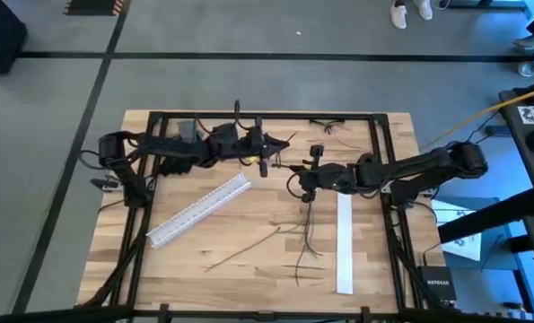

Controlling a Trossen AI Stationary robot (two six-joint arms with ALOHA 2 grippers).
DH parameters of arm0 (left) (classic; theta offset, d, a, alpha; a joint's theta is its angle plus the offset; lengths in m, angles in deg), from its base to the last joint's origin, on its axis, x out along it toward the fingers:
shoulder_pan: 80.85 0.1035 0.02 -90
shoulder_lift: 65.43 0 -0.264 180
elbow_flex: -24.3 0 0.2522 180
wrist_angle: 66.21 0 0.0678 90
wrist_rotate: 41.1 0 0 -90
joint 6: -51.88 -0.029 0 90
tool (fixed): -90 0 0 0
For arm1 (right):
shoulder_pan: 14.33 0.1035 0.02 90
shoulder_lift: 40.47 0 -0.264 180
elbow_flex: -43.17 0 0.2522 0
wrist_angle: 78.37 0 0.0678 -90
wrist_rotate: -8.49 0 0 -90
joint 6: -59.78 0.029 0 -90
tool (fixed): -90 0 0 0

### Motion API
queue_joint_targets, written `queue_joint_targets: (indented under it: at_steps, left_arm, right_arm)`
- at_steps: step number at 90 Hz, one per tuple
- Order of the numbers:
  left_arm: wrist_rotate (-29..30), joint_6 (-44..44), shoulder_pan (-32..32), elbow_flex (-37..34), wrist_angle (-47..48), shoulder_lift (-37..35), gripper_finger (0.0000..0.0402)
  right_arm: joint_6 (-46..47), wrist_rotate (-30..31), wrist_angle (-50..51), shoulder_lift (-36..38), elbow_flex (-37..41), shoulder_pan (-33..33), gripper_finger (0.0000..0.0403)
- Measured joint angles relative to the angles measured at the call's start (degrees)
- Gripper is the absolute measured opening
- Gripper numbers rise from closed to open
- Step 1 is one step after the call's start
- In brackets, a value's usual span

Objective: Ziptie cables
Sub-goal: Wrap the top black zip tie on the colored cables

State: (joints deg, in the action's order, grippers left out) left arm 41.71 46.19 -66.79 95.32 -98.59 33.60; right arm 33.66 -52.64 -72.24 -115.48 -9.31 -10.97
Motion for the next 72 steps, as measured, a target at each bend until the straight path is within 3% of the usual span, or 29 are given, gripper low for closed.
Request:
queue_joint_targets:
  at_steps: [22, 39, 55, 72]
  left_arm:
    - [-0.5, -5.1, -2.0, 6.8, 2.1, 5.3, 0.0]
    - [-0.3, -5.5, -1.2, 7.3, 3.7, 6.0, 0.0]
    - [-0.4, -5.0, -0.8, 7.3, 3.8, 6.5, 0.0]
    - [-1.8, -4.9, -1.0, 7.3, 5.2, 7.5, 0.0]
  right_arm:
    - [0.3, -1.9, 0.6, -0.2, 0.0, 0.0, 0.0]
    - [0.7, -3.2, 4.4, -0.2, 0.0, 0.0, 0.0017]
    - [1.6, -6.0, 4.3, -0.2, 0.0, 0.0, 0.0065]
    - [1.7, -4.4, 4.5, -0.2, 0.0, 0.0, 0.013]
